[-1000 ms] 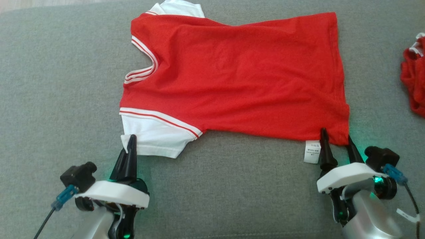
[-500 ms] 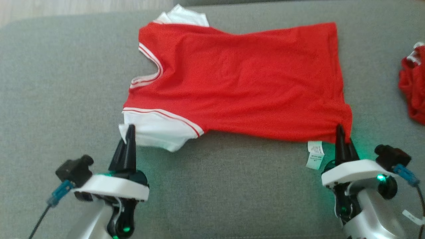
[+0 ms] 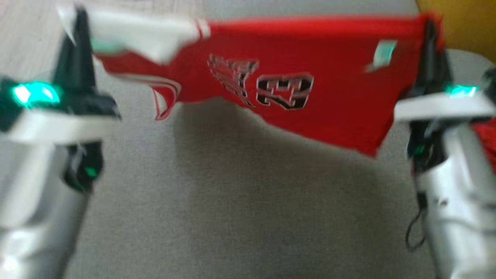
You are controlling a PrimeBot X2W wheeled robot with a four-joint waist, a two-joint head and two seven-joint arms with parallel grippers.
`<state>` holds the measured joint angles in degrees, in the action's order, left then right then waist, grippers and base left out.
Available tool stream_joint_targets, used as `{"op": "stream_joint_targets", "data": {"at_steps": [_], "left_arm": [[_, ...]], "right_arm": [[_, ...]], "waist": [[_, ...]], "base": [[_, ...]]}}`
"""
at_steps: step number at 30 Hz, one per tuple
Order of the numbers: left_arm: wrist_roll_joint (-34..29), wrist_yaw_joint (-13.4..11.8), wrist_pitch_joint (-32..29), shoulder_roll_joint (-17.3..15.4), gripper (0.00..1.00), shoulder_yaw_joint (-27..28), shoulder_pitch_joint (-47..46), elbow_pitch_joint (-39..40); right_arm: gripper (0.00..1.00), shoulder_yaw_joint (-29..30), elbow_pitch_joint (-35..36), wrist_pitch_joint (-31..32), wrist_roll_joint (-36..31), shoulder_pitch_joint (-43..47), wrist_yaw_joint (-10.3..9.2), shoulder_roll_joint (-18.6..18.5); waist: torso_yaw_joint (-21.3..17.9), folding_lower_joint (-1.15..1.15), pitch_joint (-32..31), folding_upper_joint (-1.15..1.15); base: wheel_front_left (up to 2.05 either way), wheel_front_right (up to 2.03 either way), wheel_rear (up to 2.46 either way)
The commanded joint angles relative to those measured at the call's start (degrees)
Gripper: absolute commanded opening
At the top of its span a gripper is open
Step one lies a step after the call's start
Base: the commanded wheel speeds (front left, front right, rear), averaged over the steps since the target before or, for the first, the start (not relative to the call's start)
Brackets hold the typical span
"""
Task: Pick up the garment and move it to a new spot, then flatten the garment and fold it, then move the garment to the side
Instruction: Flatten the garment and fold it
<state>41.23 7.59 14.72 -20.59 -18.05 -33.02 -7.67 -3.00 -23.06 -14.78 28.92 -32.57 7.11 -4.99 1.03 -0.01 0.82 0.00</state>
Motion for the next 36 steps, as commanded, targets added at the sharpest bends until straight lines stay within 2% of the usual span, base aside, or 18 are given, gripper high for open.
{"op": "stream_joint_targets", "data": {"at_steps": [1,5,11,15,18,22,27,32,33,34,36], "left_arm": [[-0.8,-0.1,0.3,-2.7,0.0,3.2,-4.8,1.1],[-2.5,-0.1,0.3,-3.6,0.0,2.3,-13.3,-3.7],[-7.6,-0.1,0.3,-4.1,0.0,1.3,-25.0,-13.1],[-12.6,-1.5,0.3,-2.7,0.0,5.1,-32.4,-17.0],[-17.2,-2.1,0.3,-0.8,0.0,8.2,-38.2,-17.0],[-22.4,-1.9,0.3,2.5,0.0,12.7,-42.5,-13.1],[-24.0,-0.8,0.3,7.5,0.0,17.0,-36.9,-11.6],[-22.9,-0.2,0.3,12.7,0.0,18.3,-20.8,-12.7],[-22.9,-0.2,0.3,12.7,0.0,18.3,-20.8,-12.7],[-21.3,-0.1,0.3,14.4,0.0,17.9,-13.7,-13.5],[-20.5,-0.1,0.3,15.1,0.0,17.6,-10.2,-14.1]], "right_arm": [[0.0,-1.2,1.9,0.1,0.5,-3.8,0.37,-0.4],[0.0,-1.9,0.5,1.9,0.1,-11.9,0.37,-2.5],[0.0,-2.4,-6.4,2.3,-4.3,-24.0,0.37,-2.0],[0.0,-1.4,-12.1,0.6,-9.1,-33.2,0.37,-0.8],[0.0,1.9,-14.8,-0.1,-12.9,-39.9,0.37,0.0],[0.0,7.9,-12.5,-0.2,-18.4,-44.9,0.37,0.5],[0.0,11.3,-13.5,-0.2,-21.3,-42.2,0.37,1.0],[0.0,9.2,-20.3,-0.2,-19.0,-32.8,0.37,0.6],[0.0,9.2,-20.3,-0.2,-19.0,-32.8,0.37,0.6],[0.0,7.8,-22.9,-0.2,-17.4,-28.2,0.37,0.2],[0.0,7.1,-24.2,-0.2,-16.4,-25.6,0.37,0.0]], "waist": [[0.4,0.01,0.1,0.0],[1.2,0.01,2.4,0.0],[0.9,0.01,9.1,0.0],[0.3,0.01,13.6,0.0],[0.4,0.01,16.3,0.0],[1.1,0.01,18.8,0.0],[2.3,0.01,19.1,0.0],[3.3,0.01,18.2,0.0],[3.3,0.01,18.2,0.0],[3.5,0.01,17.7,0.0],[3.6,0.01,17.2,0.0]], "base": [[0.0,0.0,0.0],[0.0,0.0,0.0],[0.0,0.0,0.0],[0.0,0.0,0.0],[0.0,0.0,0.0],[0.0,0.0,0.0],[0.0,0.0,0.0],[0.0,0.0,0.0],[0.0,0.0,0.0],[0.0,0.0,0.0],[0.0,0.0,0.0]]}}
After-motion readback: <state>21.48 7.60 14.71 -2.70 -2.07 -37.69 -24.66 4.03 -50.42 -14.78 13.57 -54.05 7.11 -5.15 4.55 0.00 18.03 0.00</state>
